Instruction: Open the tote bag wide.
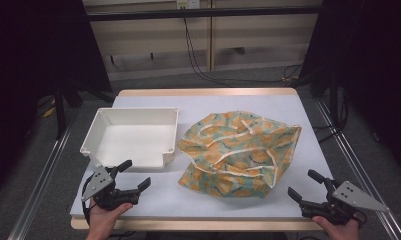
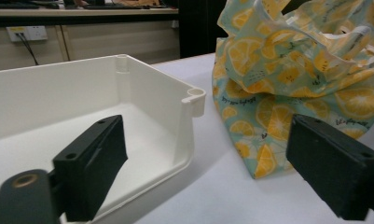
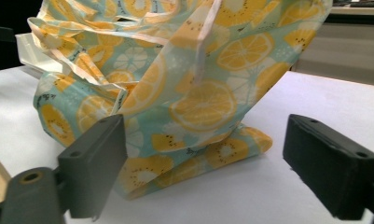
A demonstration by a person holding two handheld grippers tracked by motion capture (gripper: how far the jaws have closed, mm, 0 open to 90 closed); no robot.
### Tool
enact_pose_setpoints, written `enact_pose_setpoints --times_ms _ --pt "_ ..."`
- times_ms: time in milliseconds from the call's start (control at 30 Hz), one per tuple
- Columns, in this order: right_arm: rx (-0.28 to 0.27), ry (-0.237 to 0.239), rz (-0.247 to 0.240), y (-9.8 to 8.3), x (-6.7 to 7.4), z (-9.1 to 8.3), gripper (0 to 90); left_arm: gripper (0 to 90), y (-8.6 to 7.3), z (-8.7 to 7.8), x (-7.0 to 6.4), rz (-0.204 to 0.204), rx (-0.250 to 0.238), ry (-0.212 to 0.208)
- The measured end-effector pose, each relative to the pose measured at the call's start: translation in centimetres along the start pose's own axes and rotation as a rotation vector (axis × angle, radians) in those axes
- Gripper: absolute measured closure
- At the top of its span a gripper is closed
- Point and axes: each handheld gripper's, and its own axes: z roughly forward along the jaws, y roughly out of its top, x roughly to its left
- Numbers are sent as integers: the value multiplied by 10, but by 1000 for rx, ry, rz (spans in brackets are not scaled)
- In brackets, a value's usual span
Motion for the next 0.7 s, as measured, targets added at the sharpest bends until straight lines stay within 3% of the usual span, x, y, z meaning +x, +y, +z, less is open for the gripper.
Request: enact_pose_setpoints --times_ms 67,100,200,367,533,700 --pt "2 6 1 0 0 0 142 139 0 -1 1 22 18 -3" --pt "4 12 1 0 0 0 151 152 0 1 -1 2 8 -1" --pt "14 31 6 0 0 0 209 197 0 2 -2 -5 10 -17" --pt "32 70 14 1 -1 1 271 238 0 1 -1 17 36 -34" --pt "45 93 22 2 -1 0 326 281 0 5 -5 2 36 -49" --pt "68 141 39 4 -1 -1 402 333 2 8 -7 28 51 -83"
